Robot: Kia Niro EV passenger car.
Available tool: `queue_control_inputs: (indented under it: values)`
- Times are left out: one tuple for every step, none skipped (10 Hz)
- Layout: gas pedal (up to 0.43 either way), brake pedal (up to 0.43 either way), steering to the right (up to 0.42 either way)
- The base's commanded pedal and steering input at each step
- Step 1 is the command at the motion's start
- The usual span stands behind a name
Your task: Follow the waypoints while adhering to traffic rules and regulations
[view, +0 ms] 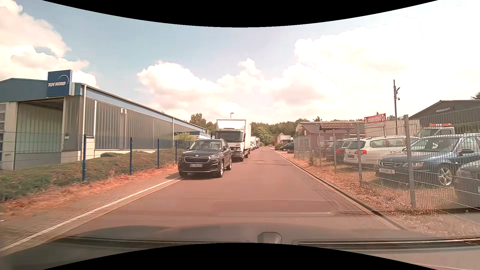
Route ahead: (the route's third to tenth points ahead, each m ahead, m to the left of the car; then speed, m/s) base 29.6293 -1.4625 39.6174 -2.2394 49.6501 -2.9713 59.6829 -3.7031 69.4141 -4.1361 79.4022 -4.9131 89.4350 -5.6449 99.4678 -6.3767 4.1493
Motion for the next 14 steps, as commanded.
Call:
queue_control_inputs:
  values:
    - [0.157,0.000,0.219]
    - [0.157,0.000,0.169]
    - [0.177,0.000,0.129]
    - [0.189,0.000,0.087]
    - [0.197,0.000,0.047]
    - [0.197,0.000,0.030]
    - [0.197,0.000,0.025]
    - [0.197,0.000,0.025]
    - [0.197,0.000,0.023]
    - [0.197,0.000,0.020]
    - [0.197,0.000,0.014]
    - [0.197,0.000,0.005]
    - [0.197,0.000,0.001]
    - [0.197,0.000,0.001]
